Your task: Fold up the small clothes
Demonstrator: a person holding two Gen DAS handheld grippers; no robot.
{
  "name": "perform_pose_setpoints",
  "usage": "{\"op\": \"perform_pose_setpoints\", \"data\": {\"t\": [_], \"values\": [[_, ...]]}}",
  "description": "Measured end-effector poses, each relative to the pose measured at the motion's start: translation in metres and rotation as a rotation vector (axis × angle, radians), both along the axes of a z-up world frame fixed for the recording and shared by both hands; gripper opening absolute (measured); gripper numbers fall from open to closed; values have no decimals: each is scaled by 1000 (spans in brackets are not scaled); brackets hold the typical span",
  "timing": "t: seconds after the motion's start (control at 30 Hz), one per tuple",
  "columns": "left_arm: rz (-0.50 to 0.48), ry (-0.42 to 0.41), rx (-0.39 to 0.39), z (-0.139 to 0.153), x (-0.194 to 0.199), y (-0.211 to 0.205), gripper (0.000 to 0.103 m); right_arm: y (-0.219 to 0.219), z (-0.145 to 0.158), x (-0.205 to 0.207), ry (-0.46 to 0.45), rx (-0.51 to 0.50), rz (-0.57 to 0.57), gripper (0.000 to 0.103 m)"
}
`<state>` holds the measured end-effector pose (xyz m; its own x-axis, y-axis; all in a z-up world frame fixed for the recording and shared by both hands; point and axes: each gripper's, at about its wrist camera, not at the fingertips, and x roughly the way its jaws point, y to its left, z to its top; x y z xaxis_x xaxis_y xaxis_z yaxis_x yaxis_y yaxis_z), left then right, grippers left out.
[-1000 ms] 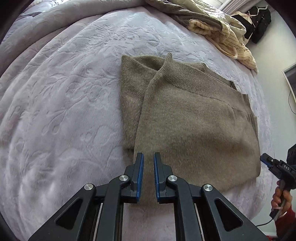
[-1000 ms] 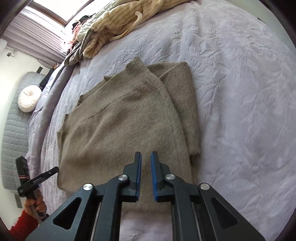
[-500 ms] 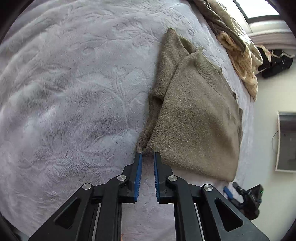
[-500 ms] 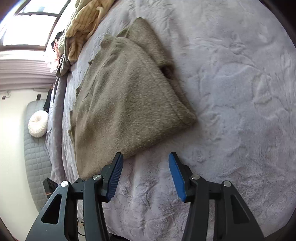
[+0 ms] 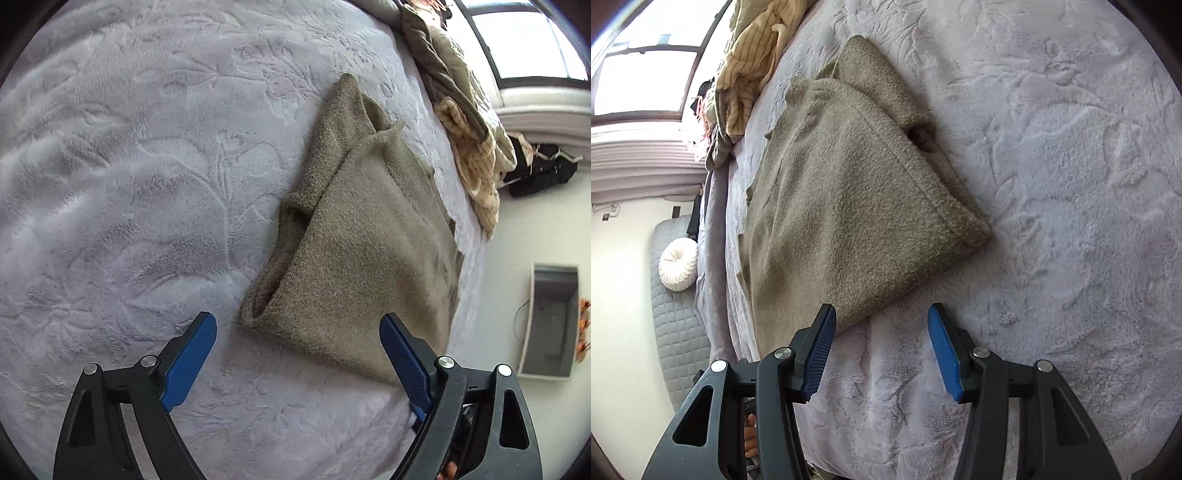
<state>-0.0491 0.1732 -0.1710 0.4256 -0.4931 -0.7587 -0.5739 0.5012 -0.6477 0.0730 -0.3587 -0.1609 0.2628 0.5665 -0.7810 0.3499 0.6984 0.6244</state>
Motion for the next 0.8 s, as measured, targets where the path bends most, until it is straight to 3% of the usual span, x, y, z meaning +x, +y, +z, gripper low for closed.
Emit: {"op": "perform_pose_setpoints", "data": {"t": [0.13,0.17,0.23,0.27,0.3,0.43,0.53,0.67,0.73,0.8], "values": [[43,11,-115,-21,5,-2,89,-22,-6,-1,-9,60,-145,56],[43,12,-120,-23,7,-2,78,-27,-8,-1,-9,87,-182,56],[34,8,-99,-20,9,-1,47,-32,-15,3,-2,150,-235,52],[26,-8,-77,-16,11,-1,16,-33,-16,6,4,160,-238,22],[13,-27,-59,-10,12,0,14,-31,-12,12,5,145,-216,6],[-109,-115,133,27,15,-15,14,-17,23,30,-89,13,-32,8],[-193,-108,234,23,14,-26,14,-16,17,36,-65,-73,26,8],[-209,-44,247,-8,3,-25,15,-20,-22,39,-11,-118,69,6],[-191,-37,263,-3,-3,-19,18,-21,-19,40,-13,-114,61,7],[-209,-23,331,6,-8,-17,18,-15,-7,37,-16,-164,88,17]]}}
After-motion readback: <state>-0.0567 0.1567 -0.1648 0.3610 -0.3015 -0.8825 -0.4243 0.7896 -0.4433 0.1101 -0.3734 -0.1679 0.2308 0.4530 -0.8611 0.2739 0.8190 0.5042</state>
